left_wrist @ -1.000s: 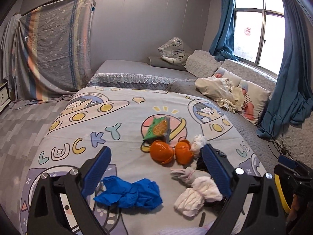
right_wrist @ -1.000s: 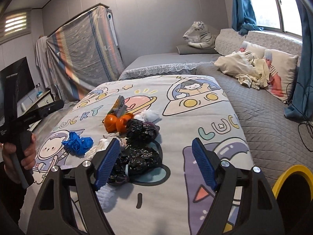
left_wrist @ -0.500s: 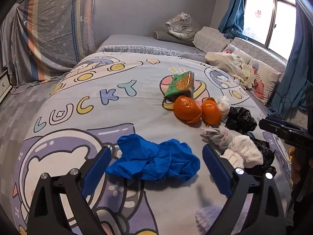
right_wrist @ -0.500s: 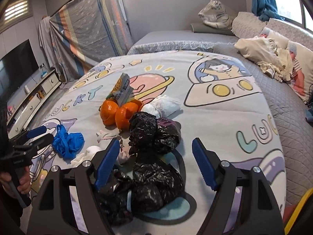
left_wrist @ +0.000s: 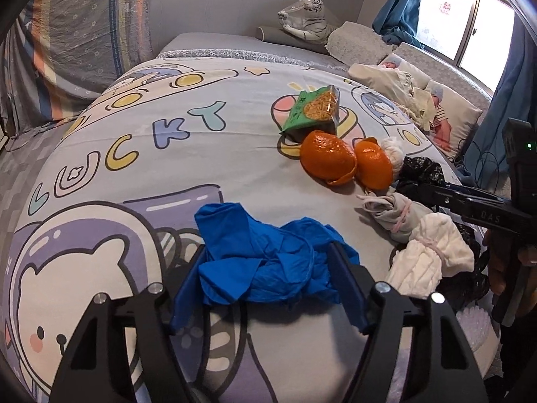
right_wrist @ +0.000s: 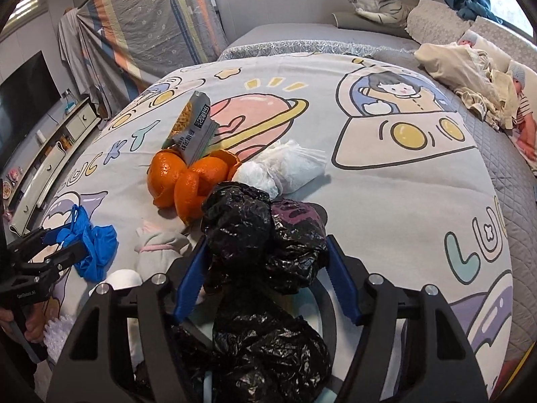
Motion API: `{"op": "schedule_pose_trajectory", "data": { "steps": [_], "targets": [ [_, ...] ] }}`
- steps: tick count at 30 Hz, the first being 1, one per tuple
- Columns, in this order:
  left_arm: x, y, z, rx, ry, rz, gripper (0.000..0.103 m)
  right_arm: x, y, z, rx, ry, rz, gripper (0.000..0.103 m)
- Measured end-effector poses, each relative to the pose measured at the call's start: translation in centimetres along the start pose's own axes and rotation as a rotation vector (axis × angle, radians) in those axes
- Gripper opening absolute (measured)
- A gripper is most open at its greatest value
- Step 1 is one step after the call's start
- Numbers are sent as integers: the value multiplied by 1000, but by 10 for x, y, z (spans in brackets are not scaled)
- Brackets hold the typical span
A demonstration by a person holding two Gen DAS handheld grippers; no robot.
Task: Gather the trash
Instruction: 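Grasp the blue glove with the left tool while the right tool grasps black plastic bags, then carry the blue glove and black bags in both tools over the yellow bin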
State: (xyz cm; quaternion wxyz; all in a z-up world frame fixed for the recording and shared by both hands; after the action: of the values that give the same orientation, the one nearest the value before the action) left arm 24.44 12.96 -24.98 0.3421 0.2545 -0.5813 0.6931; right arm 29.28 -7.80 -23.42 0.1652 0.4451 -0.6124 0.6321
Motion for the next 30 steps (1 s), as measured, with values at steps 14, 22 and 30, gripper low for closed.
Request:
{"op": "schedule_pose_trajectory", "data": {
  "steps": [14, 22, 30],
  "targets": [
    [-7, -3, 14, -54, -45, -26, 25, -2, -6, 1, -16, 0, 5, 37],
    [18, -9, 2, 6, -17, 16, 23, 29, -17, 13, -71, -2, 77, 34],
    [60, -18, -19, 94, 26, 108, 23, 92, -18, 24, -122, -23, 160, 34]
  ]
}}
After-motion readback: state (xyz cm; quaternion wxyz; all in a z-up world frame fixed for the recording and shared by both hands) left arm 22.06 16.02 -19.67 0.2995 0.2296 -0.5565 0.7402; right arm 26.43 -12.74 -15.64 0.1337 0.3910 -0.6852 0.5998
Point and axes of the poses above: each gripper's, at about its wrist camera, not at the fingertips, and x roughly against the way its jaws point, z to its right, y to its underside, the point moved 8 cm from there along -x, roughly the way its jaws point, and after that the axes turned 2 degrees about x, right-handed, at the moved point
